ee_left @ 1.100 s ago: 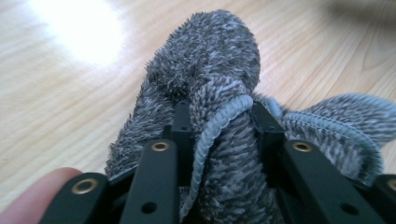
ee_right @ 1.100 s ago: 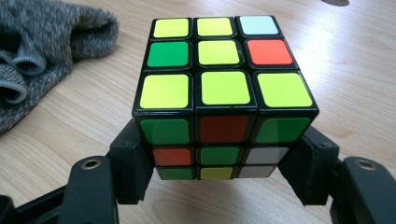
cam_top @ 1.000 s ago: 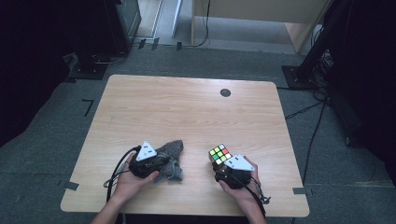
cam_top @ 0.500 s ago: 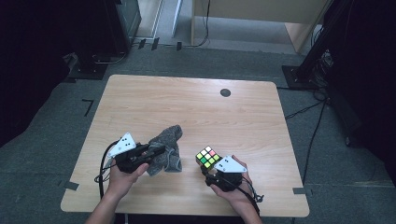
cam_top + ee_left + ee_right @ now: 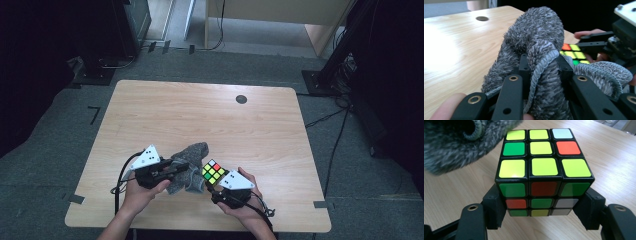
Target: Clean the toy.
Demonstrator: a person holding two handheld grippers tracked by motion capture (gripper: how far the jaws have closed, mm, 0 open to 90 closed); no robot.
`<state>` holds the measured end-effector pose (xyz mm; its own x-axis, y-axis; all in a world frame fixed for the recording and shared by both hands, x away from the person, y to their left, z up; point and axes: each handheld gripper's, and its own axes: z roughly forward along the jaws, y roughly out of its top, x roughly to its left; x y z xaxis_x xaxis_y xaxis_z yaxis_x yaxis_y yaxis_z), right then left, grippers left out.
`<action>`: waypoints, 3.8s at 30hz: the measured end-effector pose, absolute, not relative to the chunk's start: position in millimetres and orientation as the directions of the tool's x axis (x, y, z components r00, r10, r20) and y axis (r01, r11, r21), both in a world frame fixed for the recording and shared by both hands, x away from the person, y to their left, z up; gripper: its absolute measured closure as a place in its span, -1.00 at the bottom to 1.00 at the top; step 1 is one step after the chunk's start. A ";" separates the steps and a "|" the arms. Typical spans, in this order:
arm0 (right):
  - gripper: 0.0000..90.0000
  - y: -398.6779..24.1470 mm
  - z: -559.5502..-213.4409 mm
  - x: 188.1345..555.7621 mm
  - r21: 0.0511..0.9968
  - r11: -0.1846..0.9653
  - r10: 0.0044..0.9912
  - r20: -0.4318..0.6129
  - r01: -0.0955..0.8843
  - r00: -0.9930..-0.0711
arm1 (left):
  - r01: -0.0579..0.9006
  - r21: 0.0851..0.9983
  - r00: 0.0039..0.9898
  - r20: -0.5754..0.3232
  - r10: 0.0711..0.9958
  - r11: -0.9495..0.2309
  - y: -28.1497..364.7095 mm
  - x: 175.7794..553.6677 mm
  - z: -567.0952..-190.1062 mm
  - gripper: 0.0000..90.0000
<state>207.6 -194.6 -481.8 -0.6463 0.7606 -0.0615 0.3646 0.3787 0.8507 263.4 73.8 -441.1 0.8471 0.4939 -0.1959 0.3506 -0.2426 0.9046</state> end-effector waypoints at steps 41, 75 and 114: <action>-0.23 -173.3 -479.7 191.8 0.853 0.455 0.738 -0.201 0.255 -0.644 | 0.228 0.911 0.859 -0.021 0.511 -0.345 34.4 235.1 -433.4 0.54; -0.23 -176.5 -482.4 195.0 0.846 0.453 0.751 -0.194 0.280 -0.631 | 0.264 0.881 0.800 0.027 0.599 -0.393 24.8 233.6 -433.4 0.52; -0.23 -202.0 -457.0 182.8 0.954 0.268 0.722 -0.104 0.137 -0.684 | 0.501 0.844 0.842 -0.424 0.333 -0.192 66.4 276.7 -464.7 0.61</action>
<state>182.8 -202.0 -457.0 -0.6840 0.7219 -0.1045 0.1372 0.2680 0.9536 276.7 66.4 -464.7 0.8421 0.3334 -0.4238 0.5007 -0.1916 0.8441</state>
